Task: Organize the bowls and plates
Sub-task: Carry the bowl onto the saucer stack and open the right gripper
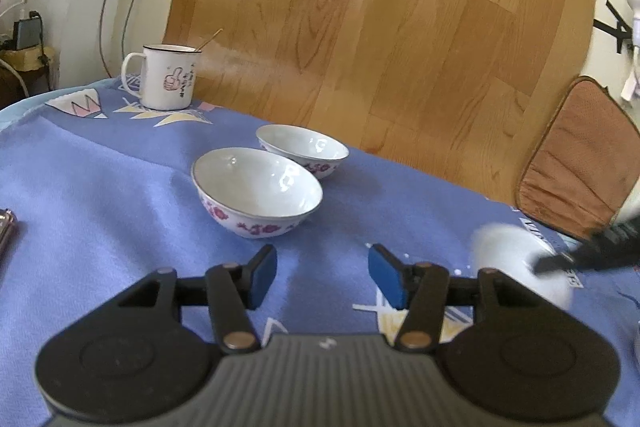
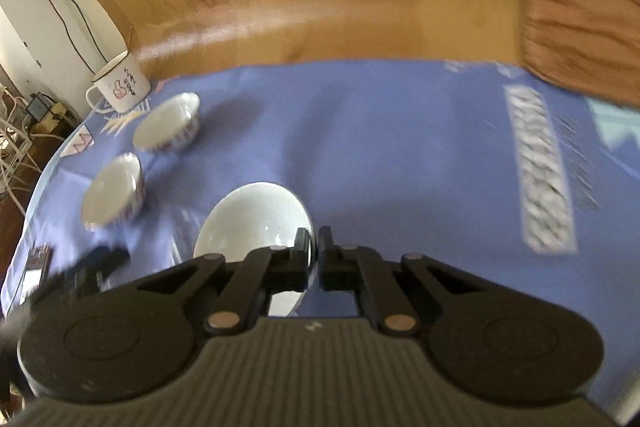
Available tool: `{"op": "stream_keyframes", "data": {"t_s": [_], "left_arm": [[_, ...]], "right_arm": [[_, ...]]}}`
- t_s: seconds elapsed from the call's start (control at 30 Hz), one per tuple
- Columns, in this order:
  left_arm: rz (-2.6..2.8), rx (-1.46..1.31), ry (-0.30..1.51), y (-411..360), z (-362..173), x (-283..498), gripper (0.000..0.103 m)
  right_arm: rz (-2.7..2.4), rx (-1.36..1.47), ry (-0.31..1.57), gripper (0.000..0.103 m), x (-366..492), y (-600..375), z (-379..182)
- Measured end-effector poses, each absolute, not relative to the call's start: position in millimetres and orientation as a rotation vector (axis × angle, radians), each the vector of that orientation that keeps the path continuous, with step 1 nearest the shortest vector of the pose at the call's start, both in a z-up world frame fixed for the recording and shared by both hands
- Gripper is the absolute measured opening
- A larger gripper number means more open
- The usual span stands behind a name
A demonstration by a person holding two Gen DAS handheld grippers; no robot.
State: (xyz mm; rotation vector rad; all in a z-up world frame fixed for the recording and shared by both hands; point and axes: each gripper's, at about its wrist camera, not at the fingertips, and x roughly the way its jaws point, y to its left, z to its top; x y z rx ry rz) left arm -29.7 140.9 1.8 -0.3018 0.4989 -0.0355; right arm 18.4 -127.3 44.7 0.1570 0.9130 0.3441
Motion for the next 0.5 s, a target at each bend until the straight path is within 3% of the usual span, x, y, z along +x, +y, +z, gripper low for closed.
{"op": "stream_keyframes", "data": {"t_s": [0.2,0.5], "left_arm": [[-0.19,-0.312,0.519,109.9,14.2,-33.3,0.054],[-0.56,-0.344,0.791,-22.0,21.1,-0.5,0.045]], "right_arm": [[0.257,0.203,0.918,0.007,-36.3,-202.9,48.2],[0.183,0.3,0.904,0.007,-65.2,-255.8,39.5]]}}
